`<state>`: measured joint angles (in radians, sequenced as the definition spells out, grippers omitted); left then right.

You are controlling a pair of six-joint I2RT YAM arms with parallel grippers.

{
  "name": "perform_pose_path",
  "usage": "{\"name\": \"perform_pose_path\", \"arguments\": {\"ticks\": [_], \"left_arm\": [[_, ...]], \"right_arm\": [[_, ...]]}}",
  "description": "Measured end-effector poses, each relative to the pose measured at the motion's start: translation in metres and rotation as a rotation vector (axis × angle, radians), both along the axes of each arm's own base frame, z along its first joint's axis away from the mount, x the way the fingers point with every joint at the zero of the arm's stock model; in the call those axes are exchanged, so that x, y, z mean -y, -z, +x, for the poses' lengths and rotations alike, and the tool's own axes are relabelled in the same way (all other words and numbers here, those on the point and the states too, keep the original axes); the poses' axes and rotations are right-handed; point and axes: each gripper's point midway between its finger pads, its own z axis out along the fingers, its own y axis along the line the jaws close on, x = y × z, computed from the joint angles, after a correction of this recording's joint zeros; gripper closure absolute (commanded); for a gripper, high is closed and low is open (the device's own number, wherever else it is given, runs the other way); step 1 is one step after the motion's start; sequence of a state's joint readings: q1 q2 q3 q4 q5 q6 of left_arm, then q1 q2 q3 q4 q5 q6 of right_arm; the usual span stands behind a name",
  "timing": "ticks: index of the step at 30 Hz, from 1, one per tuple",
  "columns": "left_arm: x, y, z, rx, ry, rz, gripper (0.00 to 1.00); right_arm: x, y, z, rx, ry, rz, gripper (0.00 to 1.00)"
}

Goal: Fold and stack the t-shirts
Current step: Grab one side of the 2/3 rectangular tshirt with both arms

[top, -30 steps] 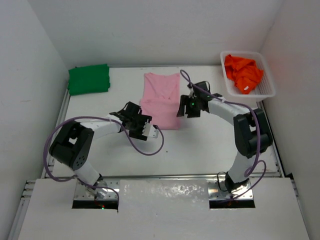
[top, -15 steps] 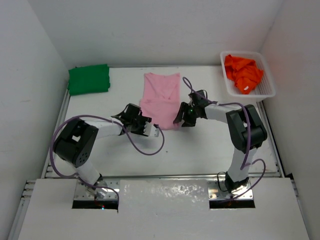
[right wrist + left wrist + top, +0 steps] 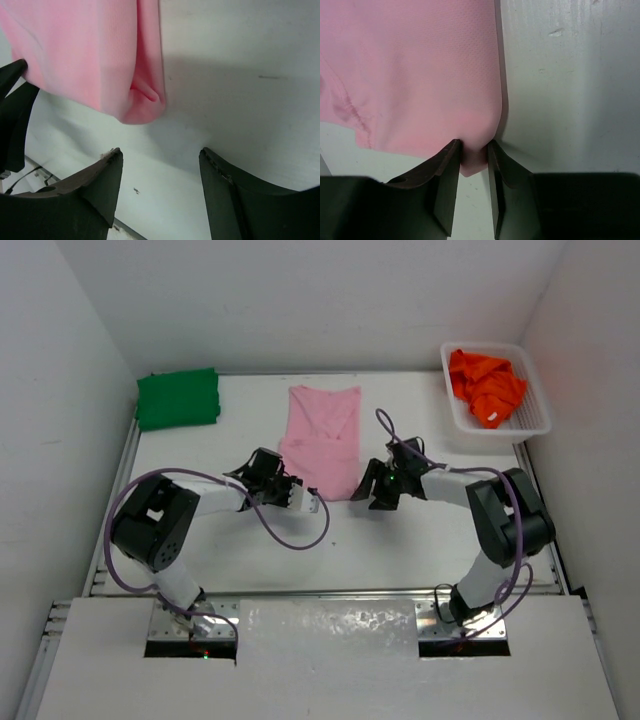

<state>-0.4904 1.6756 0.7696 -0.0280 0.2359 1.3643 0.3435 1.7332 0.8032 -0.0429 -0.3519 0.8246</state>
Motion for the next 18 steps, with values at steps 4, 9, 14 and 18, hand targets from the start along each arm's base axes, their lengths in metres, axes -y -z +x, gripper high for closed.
{"name": "perform_pose_path", "arguments": {"ticks": [4,9,14,18], "left_arm": [[0.000,0.000,0.000,0.005,0.001,-0.002,0.73],[0.000,0.000,0.000,0.005,0.001,-0.002,0.74],[0.000,0.000,0.000,0.008,0.001,-0.004,0.74],[0.000,0.001,-0.001,0.010,0.000,-0.006,0.79]], "right_arm": [[0.002,-0.004,-0.003,0.017,0.044,0.022,0.35],[-0.003,-0.003,0.012,0.036,0.104,0.054,0.35],[-0.015,-0.005,0.035,0.060,0.128,0.106,0.37],[-0.017,0.000,0.041,0.053,0.141,0.105,0.57]]}}
